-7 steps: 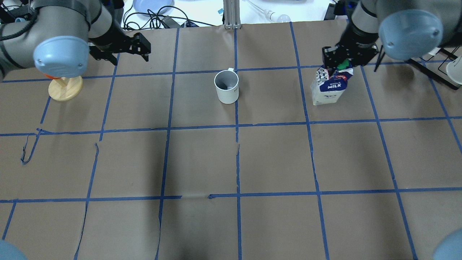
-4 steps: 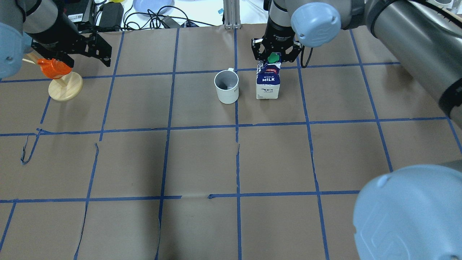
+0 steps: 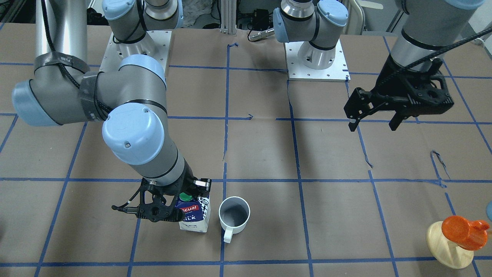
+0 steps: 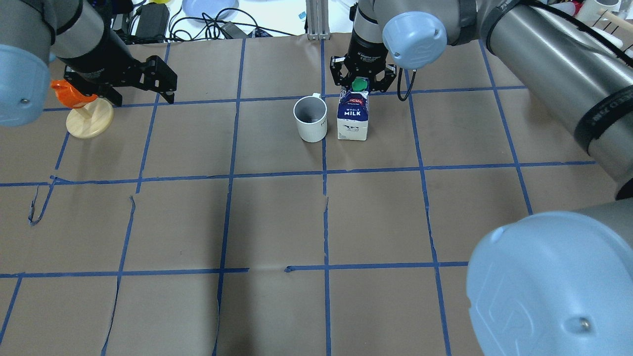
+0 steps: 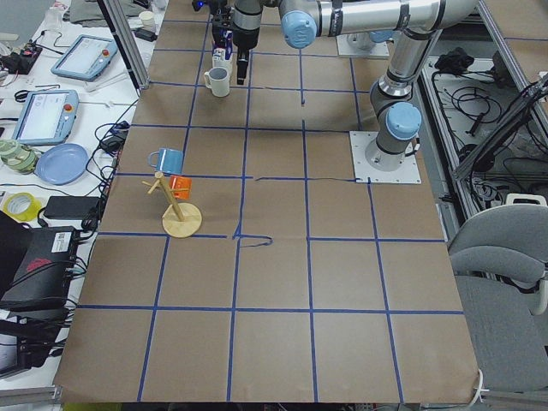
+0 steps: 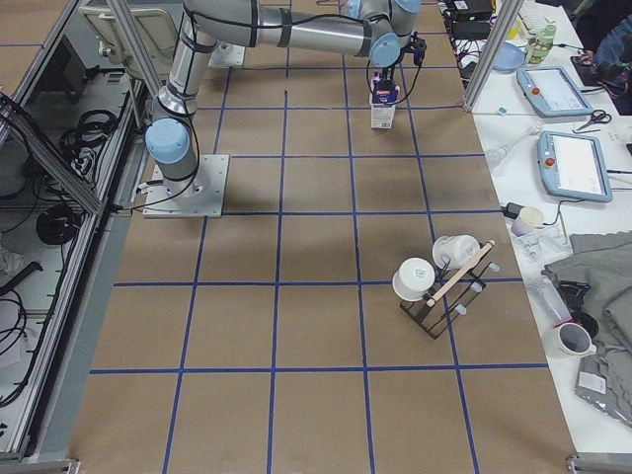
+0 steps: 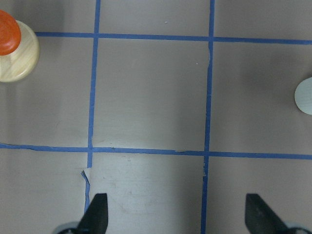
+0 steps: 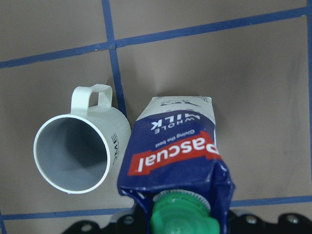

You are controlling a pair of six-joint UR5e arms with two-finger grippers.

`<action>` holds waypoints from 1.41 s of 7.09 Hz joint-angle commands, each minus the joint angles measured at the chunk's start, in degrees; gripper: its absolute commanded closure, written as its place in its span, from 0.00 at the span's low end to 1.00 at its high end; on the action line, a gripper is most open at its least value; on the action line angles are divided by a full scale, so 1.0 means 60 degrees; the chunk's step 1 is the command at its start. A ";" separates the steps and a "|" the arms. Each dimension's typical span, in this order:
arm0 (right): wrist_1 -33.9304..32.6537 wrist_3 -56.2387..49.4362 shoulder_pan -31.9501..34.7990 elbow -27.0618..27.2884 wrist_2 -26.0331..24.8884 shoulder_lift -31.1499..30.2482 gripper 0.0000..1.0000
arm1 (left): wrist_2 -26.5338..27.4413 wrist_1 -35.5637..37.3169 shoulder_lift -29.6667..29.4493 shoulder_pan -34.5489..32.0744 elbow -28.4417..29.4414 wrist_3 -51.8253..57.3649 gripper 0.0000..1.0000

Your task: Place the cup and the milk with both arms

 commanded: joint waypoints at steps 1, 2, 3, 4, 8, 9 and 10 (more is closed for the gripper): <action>0.0016 -0.0094 0.0003 -0.0041 -0.0010 0.0071 0.47 | -0.0023 0.0029 0.0158 -0.0084 -0.0091 -0.0062 0.00; 0.0017 -0.0168 0.0003 -0.0041 -0.0011 0.0071 0.29 | -0.0038 0.0073 0.0101 -0.0054 -0.0105 -0.0061 0.00; -0.0012 -0.0487 0.0003 -0.0041 -0.0127 -0.0016 0.23 | -0.0053 0.0146 -0.0073 -0.0054 -0.0105 -0.0119 0.00; 0.0016 -0.0607 0.0003 -0.0070 -0.0157 -0.0466 0.00 | -0.0068 0.0321 -0.0162 -0.0039 -0.0119 -0.0105 0.00; 0.2715 -0.0680 -0.1018 0.0091 -0.0596 -0.3192 0.00 | -0.0068 0.0410 -0.0222 -0.0024 -0.0148 -0.0076 0.00; 0.2944 -0.1653 -0.1240 0.0134 -0.0800 -0.3543 0.00 | -0.0082 0.0410 -0.0265 -0.0024 -0.0134 -0.0192 0.00; 0.2946 -0.2068 -0.1285 0.0309 -0.1208 -0.3678 0.00 | -0.0068 0.0410 -0.0411 -0.0024 -0.0178 -0.0207 0.00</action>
